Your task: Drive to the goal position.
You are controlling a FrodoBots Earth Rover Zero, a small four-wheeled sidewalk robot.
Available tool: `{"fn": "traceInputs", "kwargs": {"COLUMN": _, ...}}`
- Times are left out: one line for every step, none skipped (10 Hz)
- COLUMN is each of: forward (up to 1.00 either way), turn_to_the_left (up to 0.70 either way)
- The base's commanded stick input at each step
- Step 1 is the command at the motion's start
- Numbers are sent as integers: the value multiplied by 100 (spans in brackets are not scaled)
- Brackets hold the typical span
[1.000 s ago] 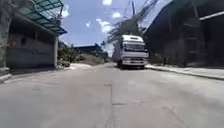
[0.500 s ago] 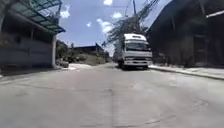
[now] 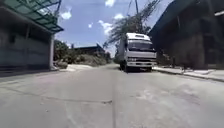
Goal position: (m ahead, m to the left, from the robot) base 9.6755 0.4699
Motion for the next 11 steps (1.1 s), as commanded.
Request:
{"fn": "traceInputs", "kwargs": {"forward": 100, "turn_to_the_left": 0}}
{"fn": "traceInputs", "kwargs": {"forward": 100, "turn_to_the_left": 0}}
{"fn": "traceInputs", "kwargs": {"forward": 100, "turn_to_the_left": 0}}
{"fn": "traceInputs", "kwargs": {"forward": 100, "turn_to_the_left": 0}}
{"fn": "traceInputs", "kwargs": {"forward": 100, "turn_to_the_left": 0}}
{"fn": "traceInputs", "kwargs": {"forward": 100, "turn_to_the_left": 0}}
{"fn": "traceInputs", "kwargs": {"forward": 100, "turn_to_the_left": 0}}
{"fn": "traceInputs", "kwargs": {"forward": 100, "turn_to_the_left": 0}}
{"fn": "traceInputs", "kwargs": {"forward": 100, "turn_to_the_left": 0}}
{"fn": "traceInputs", "kwargs": {"forward": 100, "turn_to_the_left": 0}}
{"fn": "traceInputs", "kwargs": {"forward": 100, "turn_to_the_left": 0}}
